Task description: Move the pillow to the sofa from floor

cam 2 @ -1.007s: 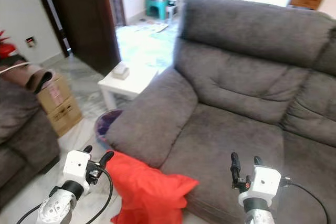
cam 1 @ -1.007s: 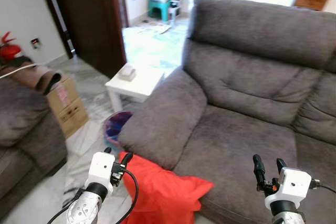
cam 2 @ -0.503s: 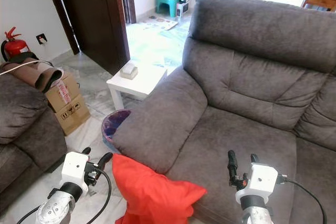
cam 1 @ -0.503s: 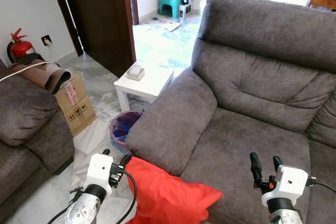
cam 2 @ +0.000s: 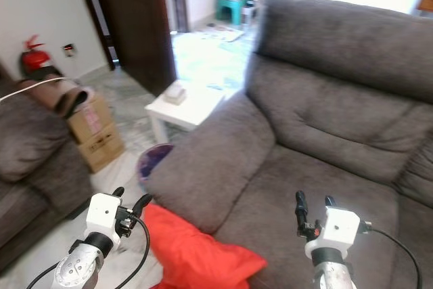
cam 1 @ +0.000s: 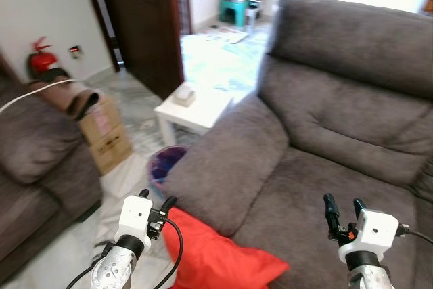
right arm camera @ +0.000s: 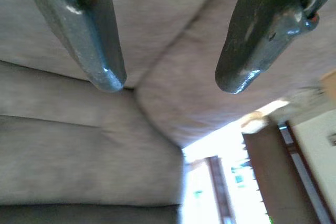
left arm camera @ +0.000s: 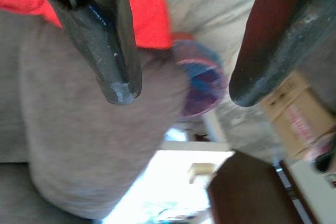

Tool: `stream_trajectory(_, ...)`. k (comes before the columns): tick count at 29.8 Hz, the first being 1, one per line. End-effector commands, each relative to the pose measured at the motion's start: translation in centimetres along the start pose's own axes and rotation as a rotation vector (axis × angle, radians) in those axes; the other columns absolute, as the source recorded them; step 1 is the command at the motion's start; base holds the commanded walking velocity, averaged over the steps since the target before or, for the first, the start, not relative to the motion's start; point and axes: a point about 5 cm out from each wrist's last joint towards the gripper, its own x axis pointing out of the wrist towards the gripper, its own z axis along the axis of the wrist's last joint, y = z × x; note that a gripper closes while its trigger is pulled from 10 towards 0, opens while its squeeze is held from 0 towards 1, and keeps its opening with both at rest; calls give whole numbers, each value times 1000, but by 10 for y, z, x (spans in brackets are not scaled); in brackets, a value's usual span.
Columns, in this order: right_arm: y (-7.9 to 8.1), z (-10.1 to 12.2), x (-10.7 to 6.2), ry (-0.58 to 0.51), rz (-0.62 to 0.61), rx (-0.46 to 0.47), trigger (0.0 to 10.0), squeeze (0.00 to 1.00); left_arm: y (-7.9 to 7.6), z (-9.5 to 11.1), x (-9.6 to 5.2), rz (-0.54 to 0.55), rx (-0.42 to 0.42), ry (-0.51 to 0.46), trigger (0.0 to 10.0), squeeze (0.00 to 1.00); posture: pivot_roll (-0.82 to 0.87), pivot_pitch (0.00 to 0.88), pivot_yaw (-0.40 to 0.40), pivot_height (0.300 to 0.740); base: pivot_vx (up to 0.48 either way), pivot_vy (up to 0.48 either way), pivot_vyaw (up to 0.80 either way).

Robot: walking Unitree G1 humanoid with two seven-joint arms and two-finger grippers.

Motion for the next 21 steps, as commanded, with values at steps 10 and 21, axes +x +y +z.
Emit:
stream_trajectory(10, 0, -4, -3, 14, -7, 15, 10000, 0, 5, 0, -2, 4, 2, 1, 10000, 0, -26, 91, 9, 701, 0, 0, 0)
stream_trajectory(21, 1, -4, -3, 9, -8, 19, 10000, 0, 5, 1, -1, 0, 6, -1, 10000, 0, -26, 93, 10, 701, 0, 0, 0)
